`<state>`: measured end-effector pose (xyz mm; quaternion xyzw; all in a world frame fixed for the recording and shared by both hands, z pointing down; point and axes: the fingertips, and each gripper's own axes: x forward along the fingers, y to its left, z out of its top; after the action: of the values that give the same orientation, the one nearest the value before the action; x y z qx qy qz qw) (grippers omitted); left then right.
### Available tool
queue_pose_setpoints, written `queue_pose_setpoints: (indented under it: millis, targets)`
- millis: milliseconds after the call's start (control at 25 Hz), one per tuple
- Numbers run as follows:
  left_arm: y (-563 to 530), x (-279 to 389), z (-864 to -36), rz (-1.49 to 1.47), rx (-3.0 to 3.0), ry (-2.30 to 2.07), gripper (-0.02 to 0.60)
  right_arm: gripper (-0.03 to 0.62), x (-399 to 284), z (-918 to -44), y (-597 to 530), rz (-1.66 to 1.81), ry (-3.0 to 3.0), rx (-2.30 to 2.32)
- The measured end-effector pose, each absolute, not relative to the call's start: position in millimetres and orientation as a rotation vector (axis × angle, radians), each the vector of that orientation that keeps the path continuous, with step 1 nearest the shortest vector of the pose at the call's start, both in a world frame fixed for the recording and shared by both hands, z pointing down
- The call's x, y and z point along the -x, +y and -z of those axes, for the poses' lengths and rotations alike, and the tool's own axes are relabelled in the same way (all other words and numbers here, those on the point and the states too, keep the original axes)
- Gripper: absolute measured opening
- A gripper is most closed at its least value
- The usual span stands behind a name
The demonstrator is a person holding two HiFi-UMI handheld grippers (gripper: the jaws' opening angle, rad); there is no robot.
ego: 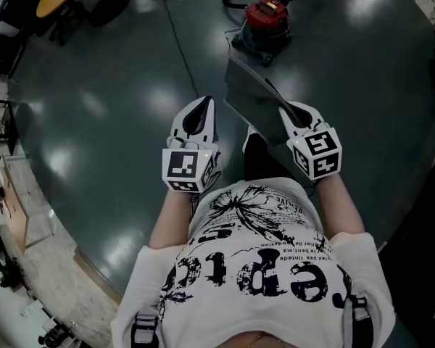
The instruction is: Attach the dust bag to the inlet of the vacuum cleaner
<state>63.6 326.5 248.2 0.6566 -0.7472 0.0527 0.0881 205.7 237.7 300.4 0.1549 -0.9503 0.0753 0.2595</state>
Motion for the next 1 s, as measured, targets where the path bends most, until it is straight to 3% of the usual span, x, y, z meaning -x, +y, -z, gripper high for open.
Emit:
queue_pose_setpoints:
  millis: [600, 1000]
  targets:
    - [92, 48, -272, -0.207, -1.924, -2.163, 0.003, 0.023, -123, -326, 26, -0.299, -2.501, -0.367]
    - [-22, 127, -307, -0.261, -2.044, -1.979, 0.003, 0.023, -50, -361, -40, -0.368, -2.425, -0.43]
